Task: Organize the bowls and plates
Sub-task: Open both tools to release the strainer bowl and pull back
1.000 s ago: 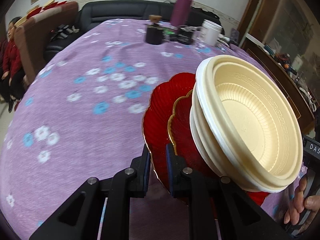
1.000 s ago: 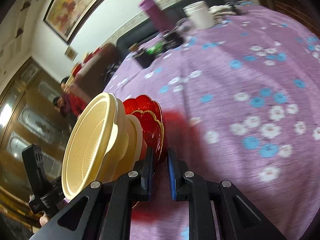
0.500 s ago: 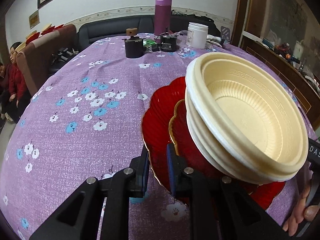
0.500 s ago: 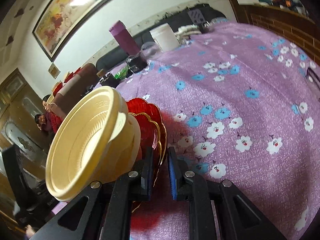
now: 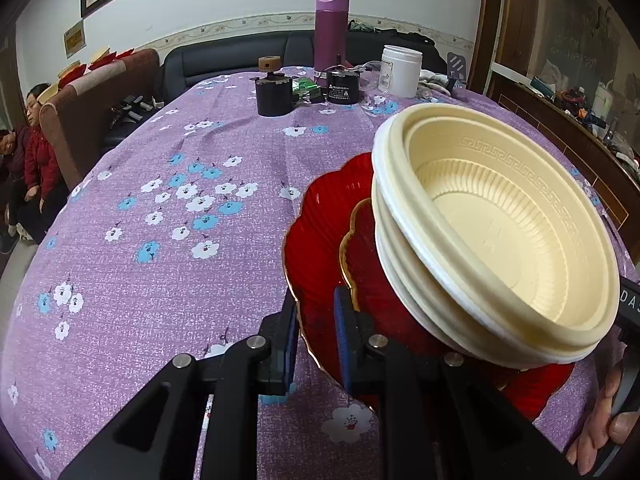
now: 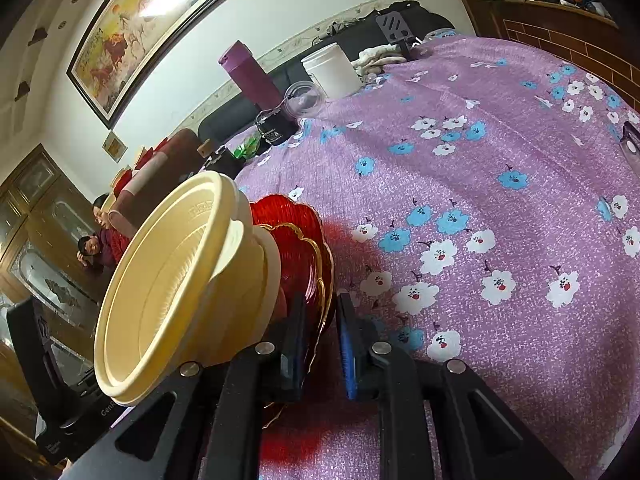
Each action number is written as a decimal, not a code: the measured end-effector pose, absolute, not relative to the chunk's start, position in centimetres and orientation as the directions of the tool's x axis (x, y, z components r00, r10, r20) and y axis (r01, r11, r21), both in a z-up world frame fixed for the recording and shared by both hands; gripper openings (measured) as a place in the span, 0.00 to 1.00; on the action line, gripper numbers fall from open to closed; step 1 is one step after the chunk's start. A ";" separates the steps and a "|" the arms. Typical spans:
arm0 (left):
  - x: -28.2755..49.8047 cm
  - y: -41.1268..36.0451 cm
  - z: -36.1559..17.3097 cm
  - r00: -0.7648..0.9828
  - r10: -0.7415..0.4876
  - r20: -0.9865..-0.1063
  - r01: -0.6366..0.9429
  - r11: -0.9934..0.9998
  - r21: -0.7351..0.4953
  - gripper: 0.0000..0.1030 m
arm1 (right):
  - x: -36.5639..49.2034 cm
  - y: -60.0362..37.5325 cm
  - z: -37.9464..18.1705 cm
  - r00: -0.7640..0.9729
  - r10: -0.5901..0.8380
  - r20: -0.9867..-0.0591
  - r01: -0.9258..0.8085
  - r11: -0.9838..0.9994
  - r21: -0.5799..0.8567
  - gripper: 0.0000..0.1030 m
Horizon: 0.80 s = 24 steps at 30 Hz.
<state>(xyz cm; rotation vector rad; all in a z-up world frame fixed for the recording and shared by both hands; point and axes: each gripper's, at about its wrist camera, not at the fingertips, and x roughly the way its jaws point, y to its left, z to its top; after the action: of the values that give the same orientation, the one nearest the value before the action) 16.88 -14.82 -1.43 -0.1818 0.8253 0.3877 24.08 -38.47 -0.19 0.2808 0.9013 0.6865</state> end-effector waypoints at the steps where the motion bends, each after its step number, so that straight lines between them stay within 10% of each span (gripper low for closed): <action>1: 16.8 -14.9 -1.4 0.612 0.268 -0.744 -0.404 0.915 -0.003 0.14 | 24.1 -38.5 -0.2 0.426 0.655 -0.624 -0.427 0.754 0.500 0.17; 24: 15.9 -14.9 -1.5 0.603 0.294 -0.742 -0.426 0.905 0.012 0.30 | 22.7 -39.0 0.9 0.437 0.608 -0.663 -0.438 0.787 0.434 0.19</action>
<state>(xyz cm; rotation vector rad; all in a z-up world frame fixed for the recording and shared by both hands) 15.95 -14.92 -1.51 -0.1724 0.8246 0.4194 22.65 -39.03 0.89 0.2095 0.9086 0.6561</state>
